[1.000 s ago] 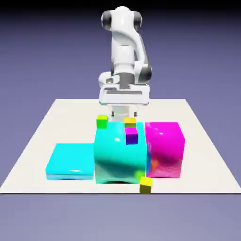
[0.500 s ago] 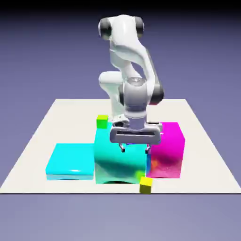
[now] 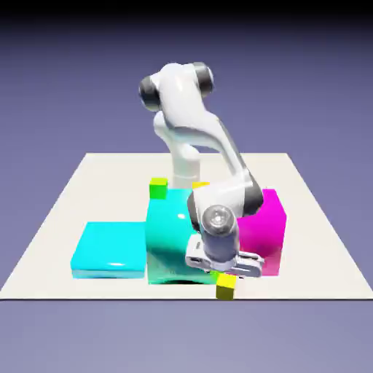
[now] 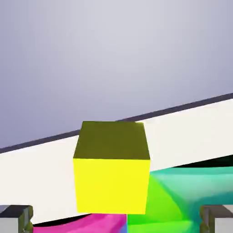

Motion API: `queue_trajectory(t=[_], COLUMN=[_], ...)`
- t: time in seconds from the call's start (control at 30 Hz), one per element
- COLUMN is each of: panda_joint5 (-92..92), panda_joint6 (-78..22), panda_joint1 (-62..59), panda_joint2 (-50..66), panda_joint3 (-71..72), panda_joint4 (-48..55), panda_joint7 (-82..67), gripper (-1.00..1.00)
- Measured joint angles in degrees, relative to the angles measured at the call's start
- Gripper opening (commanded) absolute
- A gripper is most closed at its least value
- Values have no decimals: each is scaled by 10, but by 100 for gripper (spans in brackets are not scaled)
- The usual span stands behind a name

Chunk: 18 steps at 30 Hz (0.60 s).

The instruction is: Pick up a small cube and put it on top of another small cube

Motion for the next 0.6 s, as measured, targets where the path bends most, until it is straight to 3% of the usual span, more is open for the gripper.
queue_trajectory(t=[0.1, 0.13, 0.33, 0.6], panda_joint5=[-11, -13, 8, 41], panda_joint6=[75, 84, 2, -101], panda_joint1=[8, 9, -4, 56], panda_joint2=[33, 38, -6, -168], panda_joint3=[-10, -12, 13, -4], panda_joint4=[-42, -48, -4, -40], panda_joint7=[4, 4, -9, -201], gripper=[0, -100, -100, -100])
